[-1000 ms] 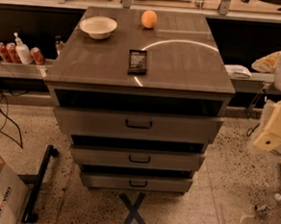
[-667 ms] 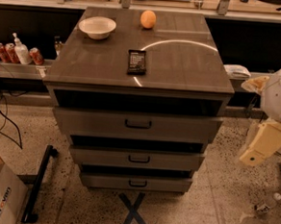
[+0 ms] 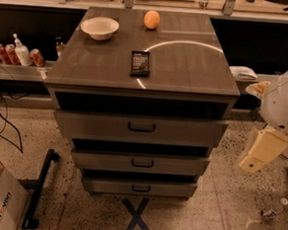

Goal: Open middle drawer

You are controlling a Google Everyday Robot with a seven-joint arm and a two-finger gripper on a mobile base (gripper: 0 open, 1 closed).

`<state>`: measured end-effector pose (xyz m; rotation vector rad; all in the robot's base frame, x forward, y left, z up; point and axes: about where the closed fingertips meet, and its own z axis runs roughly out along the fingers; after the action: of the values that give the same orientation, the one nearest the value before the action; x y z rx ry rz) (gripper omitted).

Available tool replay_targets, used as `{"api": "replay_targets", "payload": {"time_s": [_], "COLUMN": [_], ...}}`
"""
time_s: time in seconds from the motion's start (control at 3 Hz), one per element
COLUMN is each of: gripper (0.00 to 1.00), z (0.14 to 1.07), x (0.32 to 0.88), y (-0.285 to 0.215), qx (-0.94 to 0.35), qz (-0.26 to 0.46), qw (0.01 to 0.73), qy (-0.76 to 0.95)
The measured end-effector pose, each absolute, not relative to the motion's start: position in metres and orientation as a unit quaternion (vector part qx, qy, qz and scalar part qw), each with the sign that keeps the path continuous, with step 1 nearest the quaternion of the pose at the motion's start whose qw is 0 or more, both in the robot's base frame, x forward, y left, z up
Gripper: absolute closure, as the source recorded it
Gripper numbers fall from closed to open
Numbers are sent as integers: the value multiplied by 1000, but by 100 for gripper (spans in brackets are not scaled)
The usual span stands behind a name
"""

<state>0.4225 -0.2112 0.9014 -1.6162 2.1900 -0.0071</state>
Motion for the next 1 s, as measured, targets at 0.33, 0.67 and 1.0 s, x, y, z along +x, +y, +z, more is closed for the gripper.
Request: {"api": "replay_targets", "payload": {"time_s": [0.33, 0.67, 1.0], "gripper": [0, 0, 0], "z": [874, 840, 805], "x": [424, 432, 434], "y": [-200, -188, -182], "qx": [-577, -570, -557], "qz": [-7, -8, 10], "qw": [228, 251, 266], "qy": [785, 782, 787]}}
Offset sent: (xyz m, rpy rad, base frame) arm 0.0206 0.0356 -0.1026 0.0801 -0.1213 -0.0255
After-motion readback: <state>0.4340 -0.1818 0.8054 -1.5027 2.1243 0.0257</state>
